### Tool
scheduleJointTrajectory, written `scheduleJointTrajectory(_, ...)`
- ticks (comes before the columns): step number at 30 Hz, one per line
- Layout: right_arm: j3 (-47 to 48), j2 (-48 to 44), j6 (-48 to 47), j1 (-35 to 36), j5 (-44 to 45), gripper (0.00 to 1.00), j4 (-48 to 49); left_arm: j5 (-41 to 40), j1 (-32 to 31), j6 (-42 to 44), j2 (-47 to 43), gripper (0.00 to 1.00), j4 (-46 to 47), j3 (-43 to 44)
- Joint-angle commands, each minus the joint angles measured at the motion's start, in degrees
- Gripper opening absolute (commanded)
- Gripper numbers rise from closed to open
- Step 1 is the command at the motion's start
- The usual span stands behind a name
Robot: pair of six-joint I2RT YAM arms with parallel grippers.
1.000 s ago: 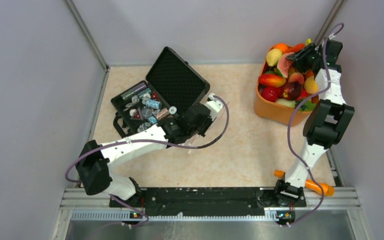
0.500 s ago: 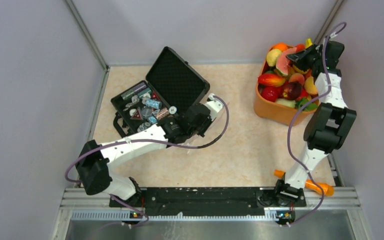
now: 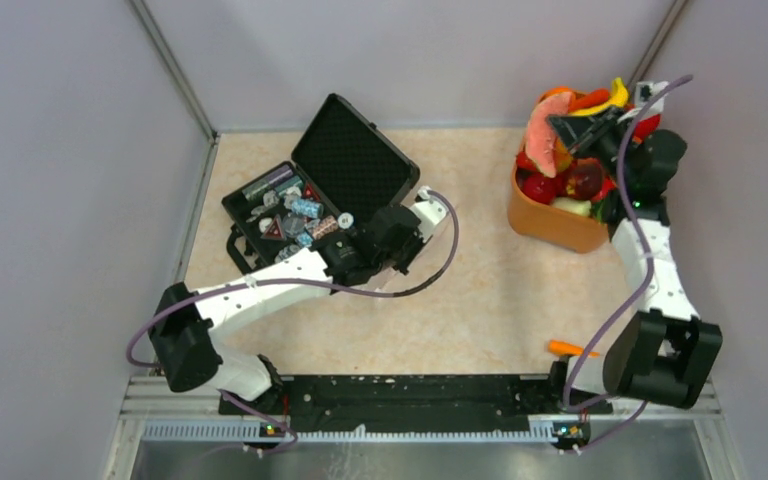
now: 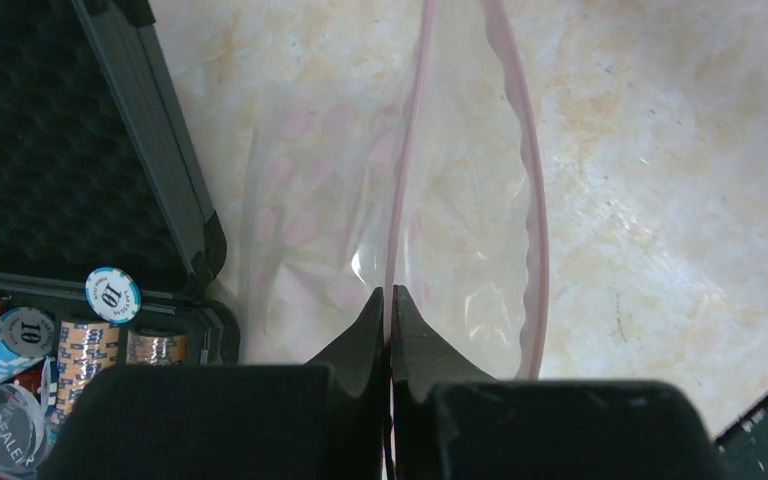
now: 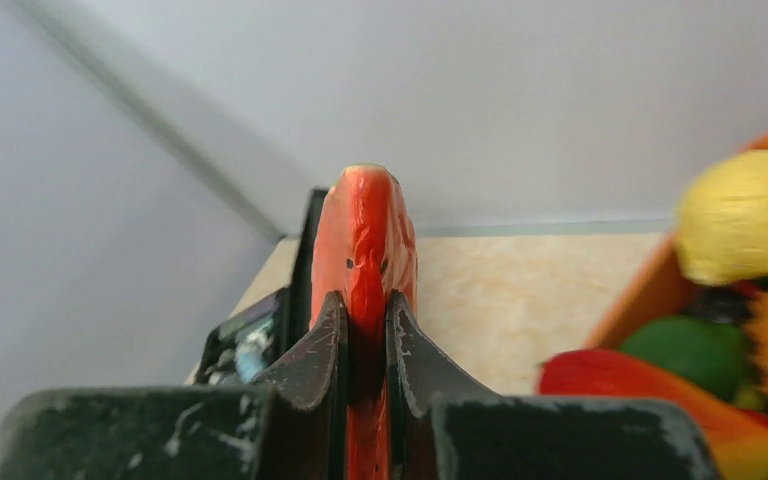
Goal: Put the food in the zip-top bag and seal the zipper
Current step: Pick up the fake fruit from the bin, then place the fake fruit in the zipper food storage bag.
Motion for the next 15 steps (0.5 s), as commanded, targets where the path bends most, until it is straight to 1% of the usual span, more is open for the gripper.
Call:
scheduleJointTrajectory(1, -10.1, -10.9, -3.8, 4.9, -4.4, 0.00, 20.3, 9.8, 0.1, 3.0, -5.3, 0.00, -0.4, 2.1)
scheduleJointTrajectory(3, -11.9, -13.0, -1.9, 5.7, -10.1, 0.00, 22.1, 13.0, 0.1, 2.7, -6.4, 0.00, 0.6, 1.4)
scheduleJointTrajectory(4, -12.4, -14.0, -0.1, 6.3, -10.5, 0.00, 20.8, 12.8, 0.1, 1.6, -6.9, 0.00, 1.4, 1.0)
scheduleJointTrajectory(6, -13.3, -16.6, 1.9, 7.8, -6.4, 0.00, 12.3, 10.1, 0.1, -0.7, -7.7, 0.00, 3.4, 0.0)
scheduleJointTrajectory(7, -14.3, -18.3, 1.4, 9.4, -4.0, 0.00, 8.8, 7.9, 0.2, -1.5, -7.8, 0.00, 4.4, -0.7)
scheduleJointTrajectory(8, -15.3, -20.3, -0.1, 11.5, 0.6, 0.00, 5.4, 5.9, 0.1, -2.5, -7.8, 0.00, 5.4, -1.1)
scheduleJointTrajectory(10, -16.1, -24.4, 1.0, 17.8, 16.3, 0.00, -6.7, 2.3, 0.2, -5.0, -7.4, 0.00, 6.7, -1.4)
scheduleJointTrajectory(12, -18.4, -28.2, 3.4, 25.4, 26.8, 0.00, -10.6, 0.9, 0.1, -7.2, -6.5, 0.00, 7.8, -1.6)
scheduleJointTrajectory(14, -21.4, -31.0, 7.0, 32.1, 34.8, 0.00, -10.2, 0.6, 0.0, -8.8, -5.1, 0.00, 8.6, -1.6)
scheduleJointTrajectory(15, -23.3, -32.3, 10.5, 35.4, 40.7, 0.00, -11.2, -0.1, -0.2, -10.0, -4.4, 0.00, 9.2, -1.5)
